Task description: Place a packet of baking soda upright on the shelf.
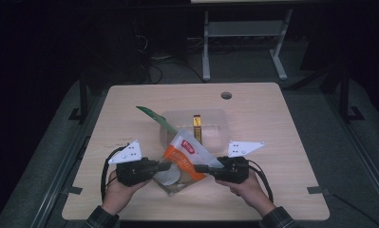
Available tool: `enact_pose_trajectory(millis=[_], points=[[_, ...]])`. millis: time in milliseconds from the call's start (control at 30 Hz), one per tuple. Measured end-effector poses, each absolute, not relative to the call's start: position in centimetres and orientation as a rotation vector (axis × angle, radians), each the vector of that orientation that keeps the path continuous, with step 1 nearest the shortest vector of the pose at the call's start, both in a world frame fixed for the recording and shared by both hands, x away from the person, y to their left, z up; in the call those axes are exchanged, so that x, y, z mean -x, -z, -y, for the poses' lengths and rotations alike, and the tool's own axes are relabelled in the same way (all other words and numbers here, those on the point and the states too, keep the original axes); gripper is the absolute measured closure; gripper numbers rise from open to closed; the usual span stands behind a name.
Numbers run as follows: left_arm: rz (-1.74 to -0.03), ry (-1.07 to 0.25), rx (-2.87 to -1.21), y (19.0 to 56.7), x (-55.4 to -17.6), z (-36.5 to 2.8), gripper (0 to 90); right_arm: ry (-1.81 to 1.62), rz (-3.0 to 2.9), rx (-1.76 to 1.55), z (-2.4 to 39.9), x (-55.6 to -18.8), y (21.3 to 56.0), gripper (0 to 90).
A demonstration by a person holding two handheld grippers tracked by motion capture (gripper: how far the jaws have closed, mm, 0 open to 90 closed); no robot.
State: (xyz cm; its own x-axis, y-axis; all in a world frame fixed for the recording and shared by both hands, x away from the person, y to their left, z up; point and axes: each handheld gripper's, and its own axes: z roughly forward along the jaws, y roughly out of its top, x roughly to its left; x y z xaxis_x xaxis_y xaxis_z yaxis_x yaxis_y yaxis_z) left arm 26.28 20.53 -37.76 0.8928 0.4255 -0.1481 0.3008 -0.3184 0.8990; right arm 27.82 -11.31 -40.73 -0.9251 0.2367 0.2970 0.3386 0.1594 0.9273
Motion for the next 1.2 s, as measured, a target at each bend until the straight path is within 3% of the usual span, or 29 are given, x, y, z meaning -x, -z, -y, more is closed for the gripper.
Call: enact_pose_trajectory(millis=[267,767,900,1200], points=[[-0.533,-0.161,-1.969,38.3,-26.4,-19.5,88.9,1.855,2.337,0.49,11.3,-27.5,40.4,89.9],[-0.48,-0.07,-2.024,39.9,-26.6,-16.9,86.9,1.816,2.333,0.432,11.5,-26.6,39.8,90.0],[-0.486,-0.045,-2.019,40.2,-26.6,-16.7,83.1,1.82,2.343,0.442,12.4,-26.4,39.5,90.0],[-0.489,-0.071,-2.065,41.1,-26.7,-16.2,63.5,1.847,2.343,0.458,14.0,-25.8,38.8,90.0]])
